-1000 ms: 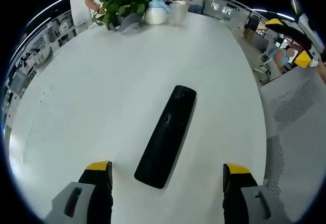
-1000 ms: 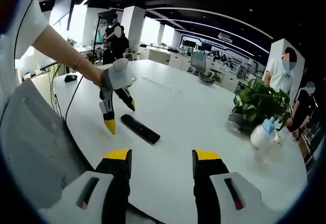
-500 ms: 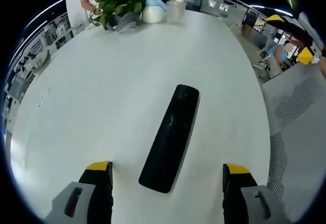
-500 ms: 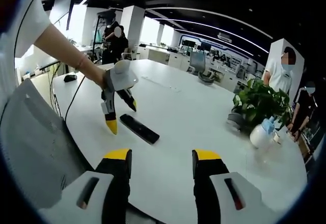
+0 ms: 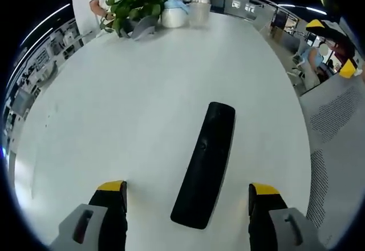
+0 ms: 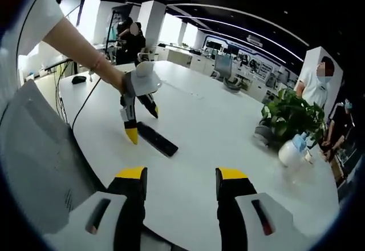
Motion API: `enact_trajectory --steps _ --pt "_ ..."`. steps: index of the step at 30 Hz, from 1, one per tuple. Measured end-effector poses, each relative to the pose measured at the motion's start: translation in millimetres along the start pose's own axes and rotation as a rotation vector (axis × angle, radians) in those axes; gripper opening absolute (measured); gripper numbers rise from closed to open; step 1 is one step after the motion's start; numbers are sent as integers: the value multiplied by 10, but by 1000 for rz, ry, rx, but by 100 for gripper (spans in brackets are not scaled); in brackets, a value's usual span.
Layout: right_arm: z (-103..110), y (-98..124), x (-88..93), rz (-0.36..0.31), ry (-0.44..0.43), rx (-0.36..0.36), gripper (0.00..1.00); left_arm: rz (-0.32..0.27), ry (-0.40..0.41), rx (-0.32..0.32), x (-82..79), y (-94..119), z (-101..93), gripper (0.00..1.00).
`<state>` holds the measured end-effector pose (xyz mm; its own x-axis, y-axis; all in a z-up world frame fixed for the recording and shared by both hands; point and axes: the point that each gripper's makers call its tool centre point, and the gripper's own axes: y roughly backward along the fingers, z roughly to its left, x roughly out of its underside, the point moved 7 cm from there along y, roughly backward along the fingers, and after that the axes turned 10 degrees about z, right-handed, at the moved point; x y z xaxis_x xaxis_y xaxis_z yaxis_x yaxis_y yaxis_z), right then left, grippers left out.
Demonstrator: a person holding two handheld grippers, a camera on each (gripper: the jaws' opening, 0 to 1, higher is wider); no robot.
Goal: Press the specified remote control buttons in sequence, fully releasing each button before pressing the next.
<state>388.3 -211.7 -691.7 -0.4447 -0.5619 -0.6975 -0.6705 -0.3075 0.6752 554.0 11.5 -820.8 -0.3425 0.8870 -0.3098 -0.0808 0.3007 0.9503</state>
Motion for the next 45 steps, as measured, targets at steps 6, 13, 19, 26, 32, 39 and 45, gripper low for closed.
enact_trajectory --steps 6,13,19,26,32,39,45 --pt "4 -5 2 6 6 0 50 12 -33 -3 -84 -27 41 90" --pt "8 -13 8 17 16 2 50 8 -31 -3 -145 -38 113 89" --pt "9 -12 4 17 20 4 50 14 -51 3 -149 -36 135 87" --pt "15 -12 2 17 24 4 50 13 -68 5 -180 -19 139 76" --pt "22 -18 4 21 33 0 50 15 -80 7 -183 -25 121 67" --pt "30 -24 9 29 45 1 49 12 -93 8 -178 -11 101 54" --pt "35 -25 9 33 52 3 49 9 -99 9 -162 -3 101 48"
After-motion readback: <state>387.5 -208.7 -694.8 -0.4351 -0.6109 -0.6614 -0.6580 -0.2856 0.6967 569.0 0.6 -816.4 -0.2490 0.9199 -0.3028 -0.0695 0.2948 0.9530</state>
